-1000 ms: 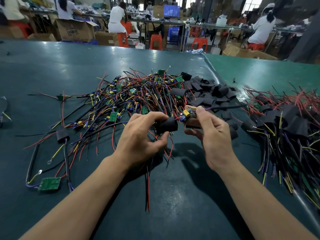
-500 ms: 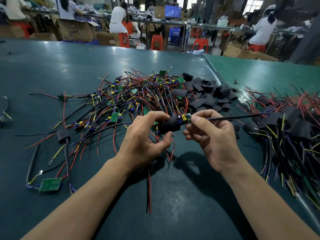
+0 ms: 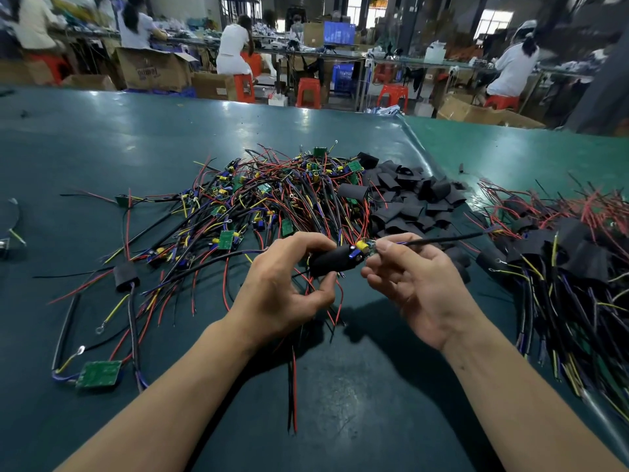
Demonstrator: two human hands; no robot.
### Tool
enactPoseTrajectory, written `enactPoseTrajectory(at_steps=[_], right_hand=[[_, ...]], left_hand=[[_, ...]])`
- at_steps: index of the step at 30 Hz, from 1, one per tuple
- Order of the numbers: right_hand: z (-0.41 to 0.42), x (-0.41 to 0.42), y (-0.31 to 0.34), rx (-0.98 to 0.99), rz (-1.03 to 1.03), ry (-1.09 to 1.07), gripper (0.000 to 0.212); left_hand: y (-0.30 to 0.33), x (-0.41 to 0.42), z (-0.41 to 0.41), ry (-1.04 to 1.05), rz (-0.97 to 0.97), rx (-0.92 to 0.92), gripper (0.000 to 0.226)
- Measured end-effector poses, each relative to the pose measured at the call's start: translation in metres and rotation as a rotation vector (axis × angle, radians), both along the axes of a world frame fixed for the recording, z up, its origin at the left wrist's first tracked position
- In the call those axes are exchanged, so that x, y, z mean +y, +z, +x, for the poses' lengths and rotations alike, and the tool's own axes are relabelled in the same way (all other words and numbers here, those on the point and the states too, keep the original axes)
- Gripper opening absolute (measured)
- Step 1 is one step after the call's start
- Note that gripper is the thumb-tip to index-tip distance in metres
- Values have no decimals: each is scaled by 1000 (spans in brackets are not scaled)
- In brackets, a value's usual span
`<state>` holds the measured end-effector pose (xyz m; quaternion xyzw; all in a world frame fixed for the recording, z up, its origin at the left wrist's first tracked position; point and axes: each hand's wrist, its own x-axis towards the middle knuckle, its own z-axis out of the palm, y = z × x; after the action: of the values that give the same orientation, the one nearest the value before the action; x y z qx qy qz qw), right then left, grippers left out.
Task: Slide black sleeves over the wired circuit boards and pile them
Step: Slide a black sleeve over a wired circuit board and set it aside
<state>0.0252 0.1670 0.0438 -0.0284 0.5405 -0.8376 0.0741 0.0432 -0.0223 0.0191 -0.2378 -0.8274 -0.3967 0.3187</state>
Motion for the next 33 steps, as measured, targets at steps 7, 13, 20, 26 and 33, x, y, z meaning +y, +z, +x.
enactPoseTrajectory(at_steps=[7, 13, 20, 26, 33], right_hand=[[1, -3, 0, 17, 21, -5, 8], [0, -4, -5, 96, 121, -102, 8], [1, 3, -3, 158, 257, -62, 6], [3, 0, -3, 223, 310, -100, 8], [5, 1, -2, 327, 326, -177, 17]], left_hand=[[-2, 1, -4, 15, 47, 41, 34], [-3, 0, -6, 10, 58, 58, 35], [-5, -1, -4, -7, 73, 76, 38], [-3, -1, -4, -6, 54, 78, 37], [0, 1, -1, -2, 2, 155, 31]])
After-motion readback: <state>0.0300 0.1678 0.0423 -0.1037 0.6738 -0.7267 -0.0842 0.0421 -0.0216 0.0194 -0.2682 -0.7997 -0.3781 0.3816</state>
